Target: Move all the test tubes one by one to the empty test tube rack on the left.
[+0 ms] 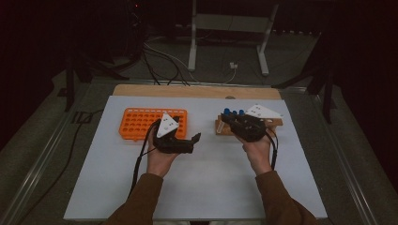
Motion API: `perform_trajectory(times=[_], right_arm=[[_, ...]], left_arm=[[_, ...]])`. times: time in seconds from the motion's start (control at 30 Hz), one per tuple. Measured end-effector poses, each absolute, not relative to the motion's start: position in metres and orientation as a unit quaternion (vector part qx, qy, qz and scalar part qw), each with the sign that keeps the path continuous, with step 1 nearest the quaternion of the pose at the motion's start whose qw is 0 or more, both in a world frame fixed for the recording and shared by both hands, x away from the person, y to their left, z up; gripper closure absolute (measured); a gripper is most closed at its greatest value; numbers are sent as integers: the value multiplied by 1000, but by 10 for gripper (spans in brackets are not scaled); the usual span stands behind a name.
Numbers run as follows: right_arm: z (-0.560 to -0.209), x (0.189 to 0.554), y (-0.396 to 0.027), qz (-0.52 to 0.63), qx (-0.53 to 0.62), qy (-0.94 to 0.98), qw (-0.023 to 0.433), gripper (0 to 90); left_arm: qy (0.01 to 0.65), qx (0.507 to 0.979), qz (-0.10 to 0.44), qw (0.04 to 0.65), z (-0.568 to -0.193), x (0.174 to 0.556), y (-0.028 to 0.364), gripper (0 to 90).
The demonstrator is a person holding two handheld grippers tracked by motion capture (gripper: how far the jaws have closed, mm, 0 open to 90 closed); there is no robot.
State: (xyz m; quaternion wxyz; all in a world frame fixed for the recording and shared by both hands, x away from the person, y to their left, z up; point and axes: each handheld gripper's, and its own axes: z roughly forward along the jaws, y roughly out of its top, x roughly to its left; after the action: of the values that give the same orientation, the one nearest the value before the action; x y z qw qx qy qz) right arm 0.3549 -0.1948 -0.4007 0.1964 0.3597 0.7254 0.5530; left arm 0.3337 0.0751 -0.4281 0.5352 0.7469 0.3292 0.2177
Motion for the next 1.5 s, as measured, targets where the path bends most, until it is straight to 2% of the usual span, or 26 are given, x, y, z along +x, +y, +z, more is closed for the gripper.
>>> perform_trajectory(times=[0.3,0.37,0.43,0.57,0.63,0.8,1.37,1.5], right_arm=[[-400,352,-171,554,339,740,176,762],[-399,351,-167,555,336,742,172,762],[-399,350,-164,558,333,741,169,761],[-396,348,-158,564,327,741,162,761],[-395,347,-156,565,324,742,161,761],[-395,346,-154,565,320,744,158,761],[-398,346,-151,566,318,745,152,762],[-398,346,-151,566,319,745,151,759]], left_arm=[[309,759,216,531,-426,338,53,103],[306,762,211,531,-425,339,50,173],[306,762,217,528,-425,339,47,199],[303,760,213,534,-426,339,46,342],[302,759,213,536,-426,338,46,447],[294,758,207,544,-426,338,45,575],[285,759,205,549,-425,337,46,761],[283,760,204,549,-425,337,46,775]])
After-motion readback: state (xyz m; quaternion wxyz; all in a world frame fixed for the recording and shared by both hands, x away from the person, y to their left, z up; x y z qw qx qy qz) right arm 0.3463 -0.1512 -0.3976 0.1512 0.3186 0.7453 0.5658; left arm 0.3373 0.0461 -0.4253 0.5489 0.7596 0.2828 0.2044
